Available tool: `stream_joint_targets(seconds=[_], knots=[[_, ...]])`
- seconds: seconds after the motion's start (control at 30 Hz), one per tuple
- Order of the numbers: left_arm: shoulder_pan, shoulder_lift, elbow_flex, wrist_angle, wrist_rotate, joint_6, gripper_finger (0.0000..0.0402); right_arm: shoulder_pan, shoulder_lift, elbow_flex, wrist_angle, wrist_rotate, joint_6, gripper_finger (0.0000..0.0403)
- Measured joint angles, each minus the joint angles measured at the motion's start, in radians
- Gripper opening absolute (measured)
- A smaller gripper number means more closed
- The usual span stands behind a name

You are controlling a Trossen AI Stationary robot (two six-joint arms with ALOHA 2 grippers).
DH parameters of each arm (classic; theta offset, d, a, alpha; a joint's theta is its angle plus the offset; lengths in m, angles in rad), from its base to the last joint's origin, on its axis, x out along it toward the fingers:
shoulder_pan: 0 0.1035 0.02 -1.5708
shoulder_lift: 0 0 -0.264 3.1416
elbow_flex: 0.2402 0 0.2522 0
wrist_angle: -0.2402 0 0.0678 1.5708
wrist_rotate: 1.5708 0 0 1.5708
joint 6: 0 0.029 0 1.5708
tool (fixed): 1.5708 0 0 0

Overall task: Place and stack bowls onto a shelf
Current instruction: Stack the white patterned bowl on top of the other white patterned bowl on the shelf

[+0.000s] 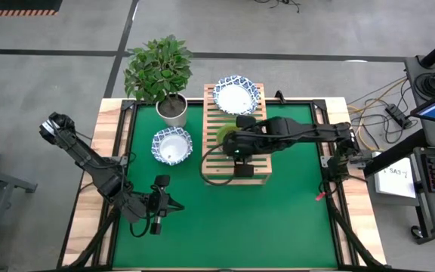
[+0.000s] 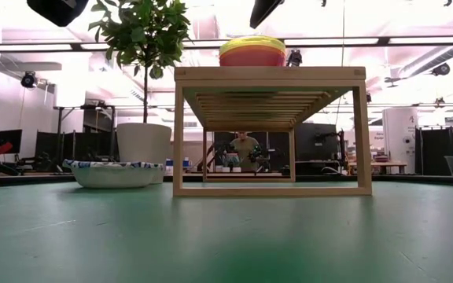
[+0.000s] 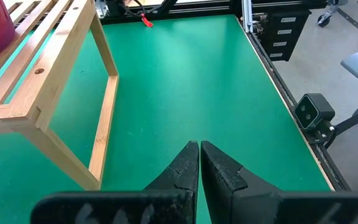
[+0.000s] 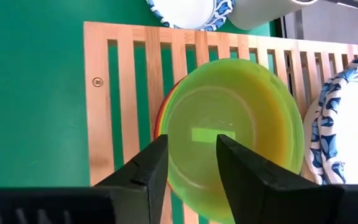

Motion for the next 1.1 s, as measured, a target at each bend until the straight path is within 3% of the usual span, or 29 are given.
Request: stream_joint_targets(seconds=[0.13, 0.23, 0.47, 0.6, 0.8, 0.97, 1.1], knots=[[0.0, 0.0, 0.0, 0.0, 0.0, -0.017, 0.0, 0.03, -0.029, -0.003, -0.016, 0.0, 0.006, 0.0123], [0.0, 0.0, 0.0, 0.001, 0.0, -0.042, 0.0, 0.069, -0.066, -0.043, 0.01, 0.009, -0.002, 0.0097], [0.0, 0.0, -0.001, 0.0, -0.036, -0.109, 0.0, 0.168, -0.197, -0.303, 0.148, 0.059, 0.008, 0.0015], [0.001, 0.0, -0.001, -0.024, -0.094, -0.171, 0.0, 0.233, -0.334, -0.548, 0.387, 0.059, 0.045, 0.0013], [0.048, -0.001, 0.0, -0.17, -0.194, -0.192, 0.0, 0.304, -0.503, -0.936, 0.885, 0.058, -0.012, 0.0013], [0.243, -0.003, 0.012, -0.427, 0.021, -0.27, 0.0, 0.328, -0.586, -1.161, 1.143, 0.058, -0.062, 0.0013], [0.445, 0.01, 0.002, -0.521, 0.17, -0.179, 0.0001, 0.324, -0.643, -1.252, 1.235, 0.06, -0.085, 0.0013]])
